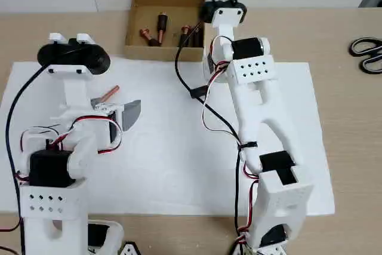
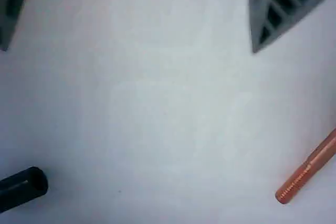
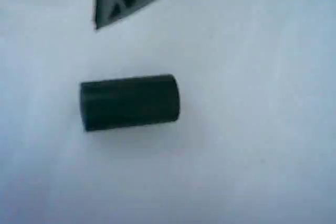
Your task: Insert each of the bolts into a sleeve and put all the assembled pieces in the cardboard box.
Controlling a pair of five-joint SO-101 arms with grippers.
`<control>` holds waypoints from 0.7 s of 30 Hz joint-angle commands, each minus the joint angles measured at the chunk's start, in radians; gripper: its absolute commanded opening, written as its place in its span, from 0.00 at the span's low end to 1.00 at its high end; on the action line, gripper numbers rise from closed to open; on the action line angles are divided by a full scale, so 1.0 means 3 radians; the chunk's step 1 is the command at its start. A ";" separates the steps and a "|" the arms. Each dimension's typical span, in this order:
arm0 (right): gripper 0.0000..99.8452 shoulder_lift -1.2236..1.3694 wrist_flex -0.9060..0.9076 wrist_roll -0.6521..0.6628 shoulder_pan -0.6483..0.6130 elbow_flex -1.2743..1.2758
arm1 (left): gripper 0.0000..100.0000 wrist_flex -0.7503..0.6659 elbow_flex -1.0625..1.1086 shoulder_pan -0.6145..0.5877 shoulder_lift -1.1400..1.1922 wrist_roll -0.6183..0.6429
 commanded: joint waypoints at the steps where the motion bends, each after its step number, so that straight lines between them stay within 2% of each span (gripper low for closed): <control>1: 0.19 0.0043 0.0074 0.0307 0.0090 -0.0153 | 0.28 -0.0056 -0.0023 0.0005 -0.0056 -0.0020; 3: 0.20 0.0084 0.0207 0.0501 0.0079 -0.0159 | 0.28 -0.0056 -0.0023 0.0005 -0.0056 -0.0020; 8: 0.20 0.0202 0.0243 0.1821 -0.0110 -0.0159 | 0.28 0.0010 -0.0033 0.0005 -0.0056 -0.0020; 11: 0.20 0.0248 0.0228 0.2388 -0.0207 -0.0159 | 0.28 0.0010 -0.0033 -0.0010 -0.0056 -0.0020; 15: 0.20 0.0279 0.0130 0.2879 -0.0309 -0.0159 | 0.28 0.0010 -0.0033 -0.0015 -0.0056 -0.0020; 21: 0.20 0.0284 -0.0100 0.3212 -0.0325 -0.0159 | 0.28 0.0010 -0.0033 -0.0015 -0.0056 -0.0020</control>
